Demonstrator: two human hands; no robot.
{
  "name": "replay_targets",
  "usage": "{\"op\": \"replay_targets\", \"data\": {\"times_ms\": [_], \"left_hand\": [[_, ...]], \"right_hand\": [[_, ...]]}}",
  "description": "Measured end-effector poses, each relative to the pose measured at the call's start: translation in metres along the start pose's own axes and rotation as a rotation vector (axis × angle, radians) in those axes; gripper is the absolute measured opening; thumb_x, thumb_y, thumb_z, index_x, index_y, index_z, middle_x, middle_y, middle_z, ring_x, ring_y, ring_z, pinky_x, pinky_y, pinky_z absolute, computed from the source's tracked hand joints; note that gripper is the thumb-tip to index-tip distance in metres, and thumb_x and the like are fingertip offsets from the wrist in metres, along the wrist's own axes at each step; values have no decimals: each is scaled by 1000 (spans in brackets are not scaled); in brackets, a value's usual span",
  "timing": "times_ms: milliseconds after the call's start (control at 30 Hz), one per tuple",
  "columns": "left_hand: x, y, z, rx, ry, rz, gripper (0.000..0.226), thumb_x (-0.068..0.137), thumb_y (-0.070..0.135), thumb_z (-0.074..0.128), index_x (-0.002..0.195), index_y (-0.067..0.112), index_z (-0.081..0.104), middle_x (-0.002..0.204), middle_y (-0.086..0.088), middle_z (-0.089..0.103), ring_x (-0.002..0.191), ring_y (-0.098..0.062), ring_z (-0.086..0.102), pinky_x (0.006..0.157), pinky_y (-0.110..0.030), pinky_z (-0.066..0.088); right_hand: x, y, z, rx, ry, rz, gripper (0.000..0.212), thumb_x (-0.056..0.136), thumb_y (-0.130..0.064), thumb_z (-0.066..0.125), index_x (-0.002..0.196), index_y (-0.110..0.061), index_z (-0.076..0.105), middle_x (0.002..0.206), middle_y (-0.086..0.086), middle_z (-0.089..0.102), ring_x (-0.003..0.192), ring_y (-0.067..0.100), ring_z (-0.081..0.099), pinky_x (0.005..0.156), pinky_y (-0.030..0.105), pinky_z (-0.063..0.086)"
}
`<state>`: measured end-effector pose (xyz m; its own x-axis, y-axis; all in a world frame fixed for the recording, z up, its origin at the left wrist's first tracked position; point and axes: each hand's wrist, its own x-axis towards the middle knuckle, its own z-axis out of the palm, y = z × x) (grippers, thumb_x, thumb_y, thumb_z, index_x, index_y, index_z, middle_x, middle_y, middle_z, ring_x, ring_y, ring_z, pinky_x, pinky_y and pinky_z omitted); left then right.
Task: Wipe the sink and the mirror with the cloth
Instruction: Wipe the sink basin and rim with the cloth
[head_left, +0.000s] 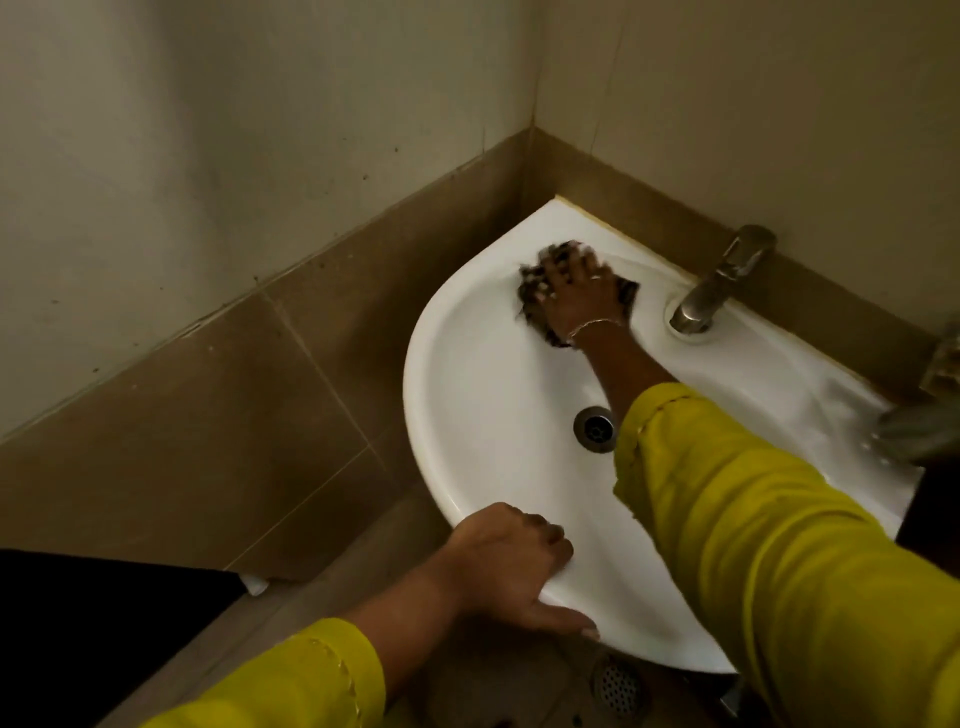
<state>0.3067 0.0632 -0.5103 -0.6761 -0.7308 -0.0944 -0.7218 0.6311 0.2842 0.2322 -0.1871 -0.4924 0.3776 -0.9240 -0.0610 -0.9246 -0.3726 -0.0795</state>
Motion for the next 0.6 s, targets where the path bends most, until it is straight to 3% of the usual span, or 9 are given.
{"op": "replay_targets", "data": {"times_ms": [100,200,233,300,367,433,500,533,600], "left_hand": [[-2,6,-13,-25,-1,-37,69,79,71,35,88,7,58,89,-11,64,81,-30,61,66,-32,48],[-6,9,-25,43,28,-113,45,80,48,60,88,4,61,90,-13,66,83,-28,62,55,-21,37],[-5,10,-28,-37,27,-113,46,78,50,61,80,5,62,81,-12,67,75,-26,63,52,-18,36],[-6,10,-27,-124,-134,-66,60,77,65,45,67,8,62,65,-9,64,57,-26,61,52,-21,44],[-3,3,-12,-75,-55,4,69,76,71,32,70,9,62,68,-11,63,60,-28,60,56,-27,46],[-1,5,-12,-64,-25,35,70,77,72,34,76,8,60,74,-12,63,66,-29,59,58,-29,44],[-2,6,-16,-52,-34,29,66,79,71,42,78,7,57,77,-12,62,67,-28,58,59,-29,43],[-1,4,-13,-35,55,54,65,79,71,44,78,6,56,76,-12,62,66,-28,57,58,-29,42],[-2,-1,-13,-61,-15,23,65,80,70,44,77,6,55,74,-12,61,64,-27,56,58,-29,43]], "right_hand": [[-11,-61,16,212,-87,-200,56,99,-35,23,147,-12,5,155,20,-6,143,38,-1,117,46,6],[-34,-102,39,449,-75,-242,62,97,-37,35,147,-16,6,155,20,-8,144,36,-3,117,49,10],[-40,-106,43,484,-102,-252,64,96,-36,38,147,-17,5,155,18,-9,144,34,-6,118,48,7],[-46,-110,43,620,-161,-255,69,96,-37,41,147,-16,-1,156,13,-12,144,30,-11,116,46,1],[-50,-114,39,809,-200,-174,74,95,-40,39,146,-14,-8,156,10,-11,144,26,-10,118,45,-1],[-54,-115,42,906,-238,-110,76,96,-36,40,145,-12,-13,156,10,-12,144,26,-9,118,42,-1],[-66,-113,50,839,-254,-195,70,98,-25,38,144,-7,-12,155,13,-14,144,28,-12,118,39,-4],[-72,-111,55,811,-227,-260,67,97,-25,35,144,-4,-9,155,15,-12,143,28,-13,117,38,-5],[-79,-108,60,799,-145,-355,64,92,-28,28,144,-5,-2,155,17,-6,142,24,-10,115,35,-6]]}}
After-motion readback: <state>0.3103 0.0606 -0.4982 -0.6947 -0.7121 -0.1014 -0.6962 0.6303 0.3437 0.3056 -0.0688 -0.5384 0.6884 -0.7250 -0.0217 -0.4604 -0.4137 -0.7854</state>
